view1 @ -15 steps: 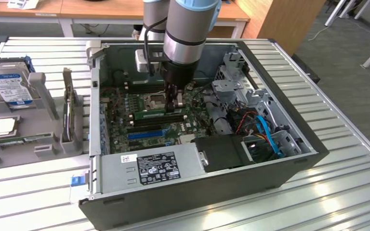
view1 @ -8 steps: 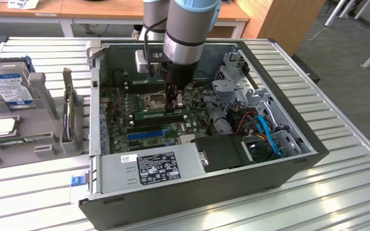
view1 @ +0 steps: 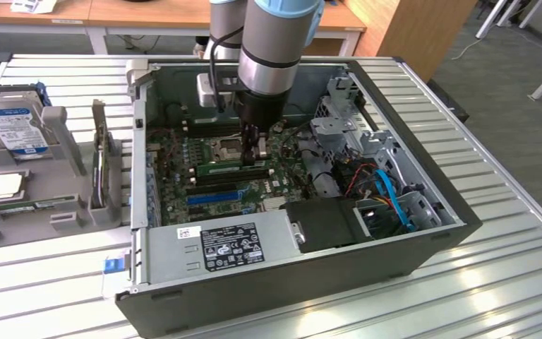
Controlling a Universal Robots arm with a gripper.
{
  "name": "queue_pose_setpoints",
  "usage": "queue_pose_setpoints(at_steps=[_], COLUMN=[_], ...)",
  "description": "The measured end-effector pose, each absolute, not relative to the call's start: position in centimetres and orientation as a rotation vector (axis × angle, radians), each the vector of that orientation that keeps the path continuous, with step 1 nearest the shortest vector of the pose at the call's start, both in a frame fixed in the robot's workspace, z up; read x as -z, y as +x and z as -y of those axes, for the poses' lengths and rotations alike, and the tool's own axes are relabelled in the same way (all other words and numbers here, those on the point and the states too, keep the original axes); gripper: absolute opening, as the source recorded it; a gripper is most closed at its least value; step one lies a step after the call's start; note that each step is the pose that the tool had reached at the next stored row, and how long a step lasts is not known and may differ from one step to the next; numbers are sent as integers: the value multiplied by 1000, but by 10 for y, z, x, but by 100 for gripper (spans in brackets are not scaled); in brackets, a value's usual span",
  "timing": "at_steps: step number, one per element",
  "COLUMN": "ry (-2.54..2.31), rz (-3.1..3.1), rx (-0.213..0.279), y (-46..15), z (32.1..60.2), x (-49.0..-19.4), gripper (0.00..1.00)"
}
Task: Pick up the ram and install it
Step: 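Insert the ram into the slot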
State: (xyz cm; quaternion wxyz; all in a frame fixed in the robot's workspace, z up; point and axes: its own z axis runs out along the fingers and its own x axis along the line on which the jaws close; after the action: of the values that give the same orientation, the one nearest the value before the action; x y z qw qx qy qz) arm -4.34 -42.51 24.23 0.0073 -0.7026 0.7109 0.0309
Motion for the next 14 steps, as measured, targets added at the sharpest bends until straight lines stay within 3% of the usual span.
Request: queue_pose_setpoints(at_steps=[14], ry=[-2197], rz=[-2223], rx=[-96], y=[-44], z=[425], x=[-240], gripper=[11])
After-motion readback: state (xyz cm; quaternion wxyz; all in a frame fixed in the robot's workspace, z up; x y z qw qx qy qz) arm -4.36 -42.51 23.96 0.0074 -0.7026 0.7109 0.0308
